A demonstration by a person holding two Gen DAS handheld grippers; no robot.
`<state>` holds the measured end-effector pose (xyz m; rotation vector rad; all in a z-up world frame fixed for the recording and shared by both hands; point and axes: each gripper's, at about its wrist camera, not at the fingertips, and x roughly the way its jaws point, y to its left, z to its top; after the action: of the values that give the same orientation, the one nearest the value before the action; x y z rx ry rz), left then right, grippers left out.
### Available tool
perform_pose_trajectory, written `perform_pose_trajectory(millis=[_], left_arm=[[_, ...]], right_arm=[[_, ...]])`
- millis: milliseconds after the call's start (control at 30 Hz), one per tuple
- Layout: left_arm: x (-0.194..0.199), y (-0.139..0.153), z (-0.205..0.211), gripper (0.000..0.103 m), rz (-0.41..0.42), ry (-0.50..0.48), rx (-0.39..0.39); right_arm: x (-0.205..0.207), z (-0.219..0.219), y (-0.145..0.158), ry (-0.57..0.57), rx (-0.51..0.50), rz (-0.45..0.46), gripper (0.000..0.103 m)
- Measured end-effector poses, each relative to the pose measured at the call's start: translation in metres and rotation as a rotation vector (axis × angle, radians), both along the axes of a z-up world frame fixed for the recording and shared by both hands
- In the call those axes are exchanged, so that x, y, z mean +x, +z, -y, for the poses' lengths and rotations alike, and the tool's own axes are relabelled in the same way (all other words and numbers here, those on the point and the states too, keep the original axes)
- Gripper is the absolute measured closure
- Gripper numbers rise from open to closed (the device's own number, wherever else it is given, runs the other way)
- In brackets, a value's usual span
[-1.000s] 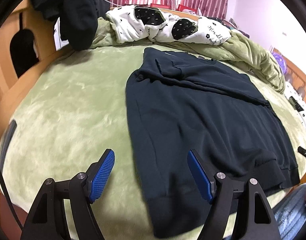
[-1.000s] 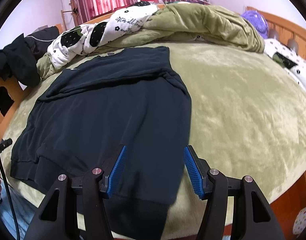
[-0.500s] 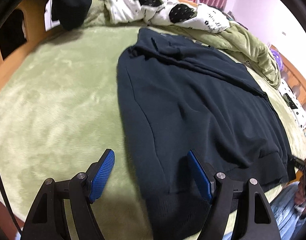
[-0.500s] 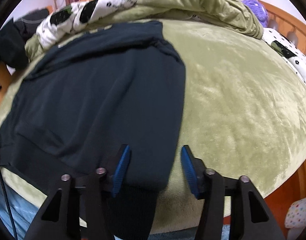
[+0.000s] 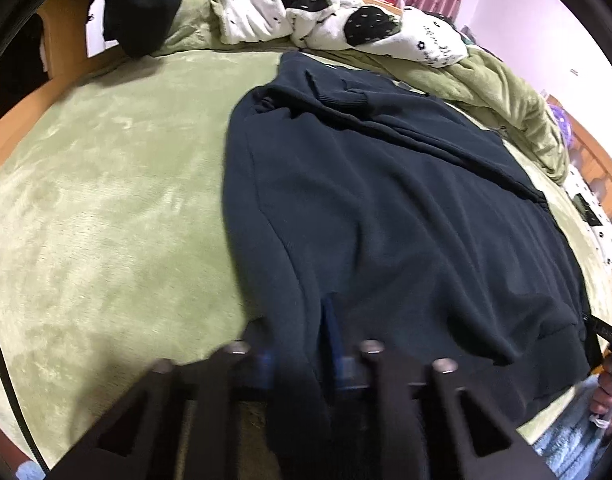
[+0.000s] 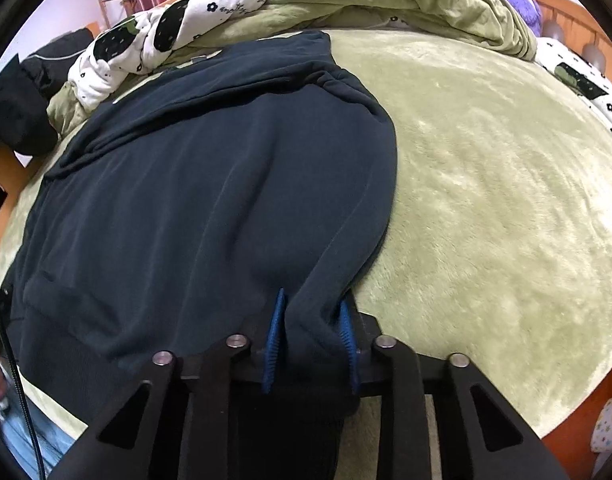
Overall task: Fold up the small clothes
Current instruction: 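Close both grippers on the ribbed hem of the sweatshirt, then lift the hem with both grippers and fold it toward the collar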
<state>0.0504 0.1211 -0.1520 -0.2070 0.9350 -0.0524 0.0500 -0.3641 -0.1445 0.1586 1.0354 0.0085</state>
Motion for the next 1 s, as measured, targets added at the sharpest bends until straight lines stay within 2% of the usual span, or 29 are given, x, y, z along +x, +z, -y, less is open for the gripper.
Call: perform_pose_trajectory(millis=[67,200,333,433,1000], left_arm=[[-0.002,0.003,0.001,0.093,0.013,-0.009,0.008],[-0.008,0.013,-0.007,0.094,0.029,-0.008,-0.013],[-0.018,0.028,-0.016,0.095,0.062,0.014,-0.05],[-0.025,0.039,-0.018,0.095,0.085,0.022,-0.049],[-0.087,0.109,-0.027,0.095,0.234,0.029,-0.051]], right_arm=[[0.001,-0.001,0.001,0.008,0.018,0.004,0.093],[-0.009,0.005,0.011,-0.008,0.057,0.061,0.096],[-0.024,0.015,0.031,-0.03,0.104,0.137,0.097],[-0.034,0.018,0.042,-0.057,0.156,0.143,0.097],[-0.112,0.015,0.114,-0.017,0.216,0.302,0.097]])
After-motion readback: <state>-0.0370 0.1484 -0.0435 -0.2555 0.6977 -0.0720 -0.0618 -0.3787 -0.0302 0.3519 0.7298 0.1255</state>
